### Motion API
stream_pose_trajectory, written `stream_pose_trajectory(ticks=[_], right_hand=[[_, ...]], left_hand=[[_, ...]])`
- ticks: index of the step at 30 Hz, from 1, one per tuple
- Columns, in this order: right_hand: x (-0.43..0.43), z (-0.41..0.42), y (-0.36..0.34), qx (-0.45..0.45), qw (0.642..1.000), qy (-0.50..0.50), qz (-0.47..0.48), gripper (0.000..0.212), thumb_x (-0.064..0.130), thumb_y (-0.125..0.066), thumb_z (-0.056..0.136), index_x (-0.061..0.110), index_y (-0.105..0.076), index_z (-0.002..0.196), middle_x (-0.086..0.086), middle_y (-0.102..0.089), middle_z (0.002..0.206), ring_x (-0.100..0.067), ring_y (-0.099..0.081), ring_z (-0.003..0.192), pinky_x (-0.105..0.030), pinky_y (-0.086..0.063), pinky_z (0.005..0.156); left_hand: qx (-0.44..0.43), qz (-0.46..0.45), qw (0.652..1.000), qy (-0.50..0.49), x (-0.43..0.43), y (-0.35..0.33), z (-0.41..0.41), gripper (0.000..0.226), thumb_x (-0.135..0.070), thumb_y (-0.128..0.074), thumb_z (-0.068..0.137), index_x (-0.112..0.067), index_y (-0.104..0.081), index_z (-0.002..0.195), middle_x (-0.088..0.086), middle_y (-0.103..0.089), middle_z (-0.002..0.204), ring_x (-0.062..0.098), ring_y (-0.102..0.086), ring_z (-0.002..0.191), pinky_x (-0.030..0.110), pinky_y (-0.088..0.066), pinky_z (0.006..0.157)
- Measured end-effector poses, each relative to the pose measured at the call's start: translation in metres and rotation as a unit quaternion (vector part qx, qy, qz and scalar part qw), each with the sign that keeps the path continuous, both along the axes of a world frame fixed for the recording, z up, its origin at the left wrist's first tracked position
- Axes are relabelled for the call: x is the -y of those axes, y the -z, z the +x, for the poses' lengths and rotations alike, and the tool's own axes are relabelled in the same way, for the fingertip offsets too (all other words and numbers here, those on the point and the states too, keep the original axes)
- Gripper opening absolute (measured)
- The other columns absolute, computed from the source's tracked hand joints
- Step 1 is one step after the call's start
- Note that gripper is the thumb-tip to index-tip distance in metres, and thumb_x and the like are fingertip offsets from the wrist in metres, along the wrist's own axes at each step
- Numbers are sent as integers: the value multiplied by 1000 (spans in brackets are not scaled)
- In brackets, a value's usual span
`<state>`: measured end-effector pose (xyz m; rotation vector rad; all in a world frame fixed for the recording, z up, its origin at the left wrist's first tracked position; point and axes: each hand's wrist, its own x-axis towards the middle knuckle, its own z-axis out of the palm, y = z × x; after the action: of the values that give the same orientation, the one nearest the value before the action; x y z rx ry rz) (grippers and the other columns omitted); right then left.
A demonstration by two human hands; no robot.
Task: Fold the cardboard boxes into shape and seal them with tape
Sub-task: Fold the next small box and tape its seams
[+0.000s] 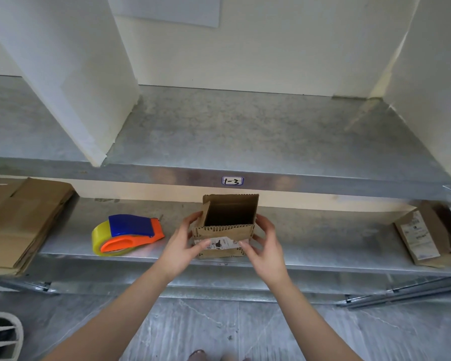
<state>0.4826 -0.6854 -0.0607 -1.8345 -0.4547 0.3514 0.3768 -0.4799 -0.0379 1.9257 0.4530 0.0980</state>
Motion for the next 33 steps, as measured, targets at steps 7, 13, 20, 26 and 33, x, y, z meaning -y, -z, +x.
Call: stream_pose_trajectory(ticks=[7,13,20,26,33], right_hand=[[5,7,-4,57,998,-15,-29,54,57,-69,79,53,-46,128,25,-51,132,-2,-49,126,-21,-43,103],[2,11,-2,-19,1000,-2,-14,36,53,-70,80,44,-56,112,6,-59,125,-7,-58,117,-28,-48,103],[0,17,-15,-75,997,19,9,51,28,-75,84,48,-44,120,9,-57,118,-19,-64,109,-38,-57,90],[-2,32,-29,-121,992,-21,-27,93,40,-73,69,63,-18,140,9,-35,141,-24,-53,122,-42,-59,77],[-4,32,-28,-116,990,-63,-54,52,50,-71,72,58,-49,119,7,-53,136,-25,-57,121,-49,-57,86]], left_hand=[[9,128,990,53,-3,-5,1,85,-75,-51,75,-37,-26,147,-19,-22,146,-4,-26,130,-7,-18,93],[33,113,993,-23,-5,-8,8,54,-41,-73,81,-29,-55,131,-12,-46,133,4,-46,119,21,-39,103],[21,19,997,-65,-4,-14,8,36,-42,-73,79,-46,-54,110,-11,-57,124,7,-53,115,35,-43,103],[3,-52,998,-27,-13,-19,28,91,-26,-81,75,-44,-24,144,-12,-40,138,12,-49,119,36,-43,98],[12,-60,998,-3,-20,-12,23,43,-22,-75,82,-33,-58,120,-24,-45,135,8,-49,125,36,-41,107]])
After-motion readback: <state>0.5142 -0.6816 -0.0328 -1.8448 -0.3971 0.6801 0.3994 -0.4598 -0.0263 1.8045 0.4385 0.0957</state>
